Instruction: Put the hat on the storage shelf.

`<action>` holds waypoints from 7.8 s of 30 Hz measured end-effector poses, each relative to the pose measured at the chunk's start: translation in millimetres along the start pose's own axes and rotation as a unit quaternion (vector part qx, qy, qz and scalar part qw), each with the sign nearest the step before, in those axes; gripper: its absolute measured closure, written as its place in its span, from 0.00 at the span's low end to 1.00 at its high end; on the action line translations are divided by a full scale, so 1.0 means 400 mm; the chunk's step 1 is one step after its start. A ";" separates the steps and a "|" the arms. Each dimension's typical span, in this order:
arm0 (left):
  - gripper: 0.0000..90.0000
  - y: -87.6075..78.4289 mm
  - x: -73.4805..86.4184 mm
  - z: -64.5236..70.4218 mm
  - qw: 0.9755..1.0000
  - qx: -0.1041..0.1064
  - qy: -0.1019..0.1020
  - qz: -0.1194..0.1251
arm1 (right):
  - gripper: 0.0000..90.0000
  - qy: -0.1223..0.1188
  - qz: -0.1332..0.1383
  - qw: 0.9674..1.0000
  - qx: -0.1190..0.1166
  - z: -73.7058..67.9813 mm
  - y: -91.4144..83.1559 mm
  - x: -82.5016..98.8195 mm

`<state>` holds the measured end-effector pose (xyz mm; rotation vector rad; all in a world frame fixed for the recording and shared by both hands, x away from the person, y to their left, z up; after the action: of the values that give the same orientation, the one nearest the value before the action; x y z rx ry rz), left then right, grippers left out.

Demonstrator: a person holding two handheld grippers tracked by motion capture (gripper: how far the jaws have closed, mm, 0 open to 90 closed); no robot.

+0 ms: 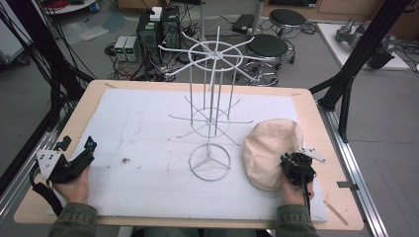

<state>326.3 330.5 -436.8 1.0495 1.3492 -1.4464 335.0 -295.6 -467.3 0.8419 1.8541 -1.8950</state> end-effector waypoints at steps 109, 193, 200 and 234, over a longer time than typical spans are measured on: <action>0.31 0.007 0.001 0.021 1.000 0.015 0.008 -0.001 | 0.81 -0.013 0.299 0.948 -0.107 0.013 -0.404 -0.201; 0.31 0.003 0.002 0.020 1.000 0.008 0.006 -0.002 | 0.80 -0.046 0.477 0.862 -0.168 -0.049 -0.755 -0.397; 0.31 0.003 0.002 0.023 1.000 0.009 0.007 -0.003 | 0.80 -0.064 0.477 0.858 -0.177 -0.063 -0.750 -0.402; 0.31 0.005 0.003 0.021 1.000 0.009 0.007 -0.004 | 0.79 -0.075 0.548 0.812 -0.187 -0.085 -0.813 -0.373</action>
<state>327.6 321.8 -438.1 1.0684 1.3530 -1.4624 248.5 -259.7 -120.2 1.1909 1.1077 -0.7958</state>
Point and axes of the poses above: each handheld gripper's, and its own axes: y roughly forward along the jaws, x roughly out of its underside, z roughly to its right, the point moved 6 cm from there along y, roughly forward along the jaws, and after that the axes turned 15 degrees about -z, right-handed, at the moved point
